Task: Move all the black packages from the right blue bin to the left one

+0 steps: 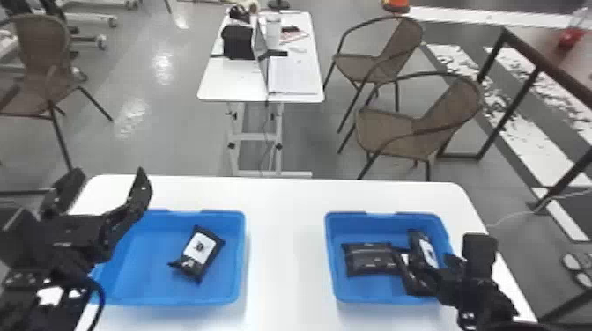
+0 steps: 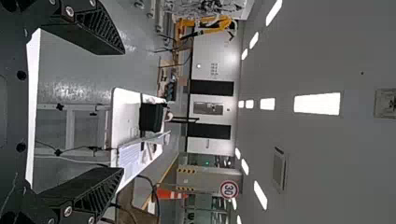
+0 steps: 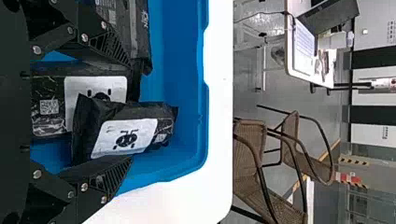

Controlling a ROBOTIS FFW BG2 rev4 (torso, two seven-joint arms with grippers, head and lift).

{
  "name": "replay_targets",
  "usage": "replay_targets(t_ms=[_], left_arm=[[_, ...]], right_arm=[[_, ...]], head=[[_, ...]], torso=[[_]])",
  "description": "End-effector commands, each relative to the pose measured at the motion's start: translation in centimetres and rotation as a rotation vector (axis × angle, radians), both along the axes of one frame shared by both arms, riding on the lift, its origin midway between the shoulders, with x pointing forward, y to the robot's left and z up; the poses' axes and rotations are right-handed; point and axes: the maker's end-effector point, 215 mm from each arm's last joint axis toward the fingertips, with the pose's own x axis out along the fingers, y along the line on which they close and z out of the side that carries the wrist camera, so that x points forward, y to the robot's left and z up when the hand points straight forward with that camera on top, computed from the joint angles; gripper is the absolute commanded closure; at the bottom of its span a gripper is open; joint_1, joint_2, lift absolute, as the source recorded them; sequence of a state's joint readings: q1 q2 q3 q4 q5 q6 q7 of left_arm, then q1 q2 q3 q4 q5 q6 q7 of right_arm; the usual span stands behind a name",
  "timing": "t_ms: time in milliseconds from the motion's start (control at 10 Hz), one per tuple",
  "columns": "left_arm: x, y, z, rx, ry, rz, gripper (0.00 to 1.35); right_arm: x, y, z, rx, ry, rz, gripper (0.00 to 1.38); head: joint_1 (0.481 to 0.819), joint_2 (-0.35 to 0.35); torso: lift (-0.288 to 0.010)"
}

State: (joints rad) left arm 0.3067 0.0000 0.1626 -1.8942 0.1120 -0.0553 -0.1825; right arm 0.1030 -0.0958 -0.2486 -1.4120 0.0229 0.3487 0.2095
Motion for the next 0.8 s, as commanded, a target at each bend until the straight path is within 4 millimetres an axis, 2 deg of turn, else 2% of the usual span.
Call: replay_targets(t_ms=[0, 300, 700], left_arm=[[-0.1, 0.1, 0.0, -0.003, -0.002, 0.002, 0.14], [-0.4, 0.3, -0.1, -0.003, -0.005, 0.008, 0.14], [-0.8, 1.0, -0.5, -0.013, 0.0, 0.018, 0.14]], right_arm=[[0.3, -0.3, -0.8, 0.005, 0.012, -0.009, 0.38], [1.1, -0.1, -1.9, 0.01, 0.026, -0.03, 0.38], [-0.7, -1.2, -4.2, 0.045, 0.063, -0.125, 0.41]], head=[[0.695, -0.097], [0.695, -0.098], [0.695, -0.1]], torso=[[0.0], [0.0], [0.0]])
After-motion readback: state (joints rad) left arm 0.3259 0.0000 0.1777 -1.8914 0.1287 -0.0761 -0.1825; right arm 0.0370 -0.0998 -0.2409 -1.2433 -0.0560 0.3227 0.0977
